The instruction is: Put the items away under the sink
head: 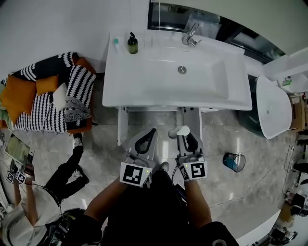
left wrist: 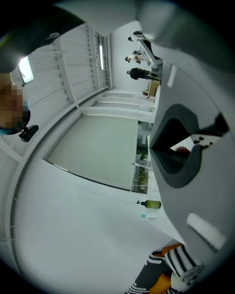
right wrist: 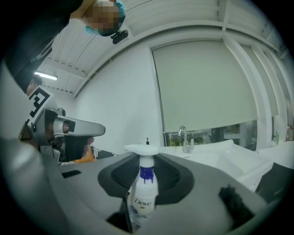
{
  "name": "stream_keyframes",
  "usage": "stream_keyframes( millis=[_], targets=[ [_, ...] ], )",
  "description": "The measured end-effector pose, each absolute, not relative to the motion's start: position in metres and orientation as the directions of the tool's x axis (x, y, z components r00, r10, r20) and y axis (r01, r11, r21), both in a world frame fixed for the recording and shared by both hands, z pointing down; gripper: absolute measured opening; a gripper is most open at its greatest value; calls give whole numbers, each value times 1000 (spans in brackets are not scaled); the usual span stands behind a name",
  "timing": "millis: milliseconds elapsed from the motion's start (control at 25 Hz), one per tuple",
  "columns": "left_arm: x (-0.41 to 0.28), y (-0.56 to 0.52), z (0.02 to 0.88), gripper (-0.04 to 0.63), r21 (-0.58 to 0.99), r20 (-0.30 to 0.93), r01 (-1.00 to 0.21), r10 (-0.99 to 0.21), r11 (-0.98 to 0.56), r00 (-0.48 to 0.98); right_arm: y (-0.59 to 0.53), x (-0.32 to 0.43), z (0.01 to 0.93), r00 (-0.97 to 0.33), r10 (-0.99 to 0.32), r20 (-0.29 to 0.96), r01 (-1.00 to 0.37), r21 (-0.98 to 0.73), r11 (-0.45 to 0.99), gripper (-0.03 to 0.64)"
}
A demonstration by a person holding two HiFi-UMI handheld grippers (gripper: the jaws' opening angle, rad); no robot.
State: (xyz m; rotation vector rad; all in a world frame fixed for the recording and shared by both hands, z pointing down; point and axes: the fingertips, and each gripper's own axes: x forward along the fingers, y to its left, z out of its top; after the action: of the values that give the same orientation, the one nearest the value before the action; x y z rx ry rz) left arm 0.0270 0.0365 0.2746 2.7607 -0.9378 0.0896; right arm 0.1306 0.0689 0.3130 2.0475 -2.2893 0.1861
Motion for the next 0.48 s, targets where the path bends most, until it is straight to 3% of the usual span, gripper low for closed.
stream_keyframes(
  millis=[480],
  targets=[
    [45, 83, 322, 8, 154, 108, -654, -646, -740, 756, 100, 153, 361, -129, -980, 150, -991, -66, 120, 107]
  ],
)
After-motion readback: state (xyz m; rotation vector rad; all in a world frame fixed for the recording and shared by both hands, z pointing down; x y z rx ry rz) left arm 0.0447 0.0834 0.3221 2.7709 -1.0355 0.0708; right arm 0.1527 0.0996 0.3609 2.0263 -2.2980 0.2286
